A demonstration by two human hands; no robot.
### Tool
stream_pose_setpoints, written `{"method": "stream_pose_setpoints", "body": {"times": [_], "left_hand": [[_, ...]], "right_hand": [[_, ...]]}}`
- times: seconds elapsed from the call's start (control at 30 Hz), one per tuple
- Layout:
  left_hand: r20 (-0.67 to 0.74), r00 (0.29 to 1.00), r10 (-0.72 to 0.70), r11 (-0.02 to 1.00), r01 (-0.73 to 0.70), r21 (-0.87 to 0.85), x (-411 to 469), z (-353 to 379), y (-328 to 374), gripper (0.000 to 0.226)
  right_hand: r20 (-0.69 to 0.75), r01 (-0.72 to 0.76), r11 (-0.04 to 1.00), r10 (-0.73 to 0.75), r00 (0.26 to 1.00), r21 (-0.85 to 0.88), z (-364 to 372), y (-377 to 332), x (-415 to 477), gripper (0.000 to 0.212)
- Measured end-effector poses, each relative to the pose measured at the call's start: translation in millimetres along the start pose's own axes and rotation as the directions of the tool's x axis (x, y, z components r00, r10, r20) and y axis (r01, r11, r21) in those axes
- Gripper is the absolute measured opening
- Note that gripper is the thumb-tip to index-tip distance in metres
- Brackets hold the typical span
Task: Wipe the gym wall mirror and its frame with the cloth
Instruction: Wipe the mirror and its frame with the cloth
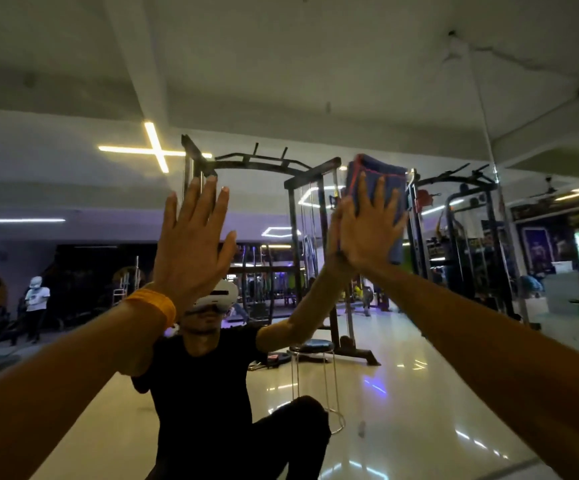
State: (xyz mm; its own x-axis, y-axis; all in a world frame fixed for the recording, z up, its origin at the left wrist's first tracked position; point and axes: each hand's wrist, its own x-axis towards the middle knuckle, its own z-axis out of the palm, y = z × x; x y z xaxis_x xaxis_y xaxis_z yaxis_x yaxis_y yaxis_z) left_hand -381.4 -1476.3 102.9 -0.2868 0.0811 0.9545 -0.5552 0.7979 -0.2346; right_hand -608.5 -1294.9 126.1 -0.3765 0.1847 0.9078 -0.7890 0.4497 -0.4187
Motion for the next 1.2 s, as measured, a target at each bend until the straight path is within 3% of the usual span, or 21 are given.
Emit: {"method": "stream_pose_setpoints", "body": {"times": [0.07, 0.13, 0.2, 0.23, 0.27, 0.3, 0.37, 0.4, 0.47, 0.5, 0.57, 0.63, 0.7, 0.73, 0.8, 0.9, 0.97, 1.0, 1.07, 1.13, 1.2], "left_hand": [[-0.004, 1.000, -0.013, 1.000, 0.013, -0.016, -4, 3, 3, 0.076], [-0.009, 1.000, -0.016, 1.000, 0.016, -0.022, -6, 3, 3, 0.076], [-0.004, 1.000, 0.001, 1.000, -0.001, -0.029, -6, -2, 2, 0.077], [0.002, 1.000, 0.015, 0.999, -0.015, -0.034, -7, -5, 3, 0.077], [0.003, 1.000, 0.017, 0.999, -0.017, -0.041, -8, -7, 3, 0.077], [0.005, 1.000, 0.009, 0.999, -0.009, -0.048, -9, -9, 5, 0.076], [0.016, 1.000, -0.023, 0.998, 0.024, -0.058, -13, -9, 11, 0.075], [0.021, 0.999, -0.030, 0.998, 0.031, -0.059, -15, -8, 15, 0.075], [0.025, 1.000, 0.004, 0.999, -0.003, -0.052, -23, 0, 27, 0.073], [0.028, 0.999, 0.037, 0.998, -0.036, -0.047, -29, 6, 33, 0.073], [0.025, 0.997, 0.078, 0.996, -0.077, -0.047, -44, 17, 46, 0.071], [0.011, 0.997, 0.073, 0.995, -0.072, -0.069, -61, 23, 56, 0.069], [0.003, 0.999, 0.048, 0.996, -0.047, -0.077, -78, 24, 64, 0.067], [0.009, 0.999, 0.039, 0.995, -0.038, -0.089, -87, 24, 66, 0.066], [0.037, 0.999, 0.018, 0.993, -0.014, -0.120, -104, 23, 73, 0.067], [0.064, 0.998, -0.019, 0.993, 0.026, -0.117, -122, 28, 84, 0.069], [0.051, 0.998, -0.040, 0.993, 0.046, -0.112, -134, 34, 95, 0.068], [0.043, 0.998, -0.044, 0.992, 0.049, -0.112, -139, 36, 102, 0.068], [0.036, 0.998, -0.047, 0.992, 0.051, -0.117, -151, 41, 118, 0.067], [0.031, 0.998, -0.052, 0.990, 0.056, -0.128, -163, 46, 134, 0.067], [0.028, 0.998, -0.054, 0.990, 0.058, -0.132, -173, 50, 145, 0.067]], "right_hand": [[0.015, 0.315, 0.949, -0.315, 0.949, 0.007, 7, -14, -34, 0.061], [0.115, 0.661, 0.748, -0.662, 0.740, 0.054, 14, -8, -65, 0.060], [0.166, 0.823, 0.565, -0.819, 0.549, 0.063, 2, 8, -53, 0.061], [0.174, 0.838, 0.544, -0.830, 0.529, 0.046, -1, 19, -38, 0.062], [0.179, 0.814, 0.581, -0.802, 0.570, 0.010, -6, 33, -20, 0.064], [0.176, 0.738, 0.675, -0.724, 0.667, -0.023, -7, 47, -4, 0.067], [0.080, 0.411, 0.912, -0.408, 0.909, -0.022, -10, 71, 17, 0.069], [-0.014, 0.213, 0.977, -0.212, 0.977, 0.020, -9, 78, 18, 0.069], [-0.074, -0.013, 0.999, 0.017, 0.997, 0.044, -4, 72, -2, 0.071], [-0.036, 0.015, 0.999, -0.014, 0.999, 0.031, -2, 65, -23, 0.072], [0.039, 0.332, 0.941, -0.335, 0.942, 0.067, 1, 58, -71, 0.067], [0.093, 0.682, 0.723, -0.691, 0.717, 0.111, 4, 74, -116, 0.061], [0.113, 0.839, 0.536, -0.843, 0.526, 0.098, -1, 106, -122, 0.059], [0.109, 0.844, 0.529, -0.847, 0.520, 0.086, -5, 122, -114, 0.059], [0.075, 0.770, 0.636, -0.771, 0.633, 0.045, -7, 154, -89, 0.060], [0.004, 0.390, 0.921, -0.390, 0.921, 0.015, -9, 190, -66, 0.064], [-0.029, 0.142, 0.989, -0.141, 0.990, 0.038, -7, 181, -84, 0.067], [-0.020, 0.123, 0.991, -0.122, 0.992, 0.045, -7, 172, -105, 0.065], [0.060, 0.342, 0.936, -0.348, 0.936, 0.085, -7, 159, -161, 0.061], [0.129, 0.674, 0.726, -0.687, 0.715, 0.135, -6, 167, -213, 0.058], [0.165, 0.808, 0.572, -0.818, 0.550, 0.139, -5, 195, -227, 0.055]]}}
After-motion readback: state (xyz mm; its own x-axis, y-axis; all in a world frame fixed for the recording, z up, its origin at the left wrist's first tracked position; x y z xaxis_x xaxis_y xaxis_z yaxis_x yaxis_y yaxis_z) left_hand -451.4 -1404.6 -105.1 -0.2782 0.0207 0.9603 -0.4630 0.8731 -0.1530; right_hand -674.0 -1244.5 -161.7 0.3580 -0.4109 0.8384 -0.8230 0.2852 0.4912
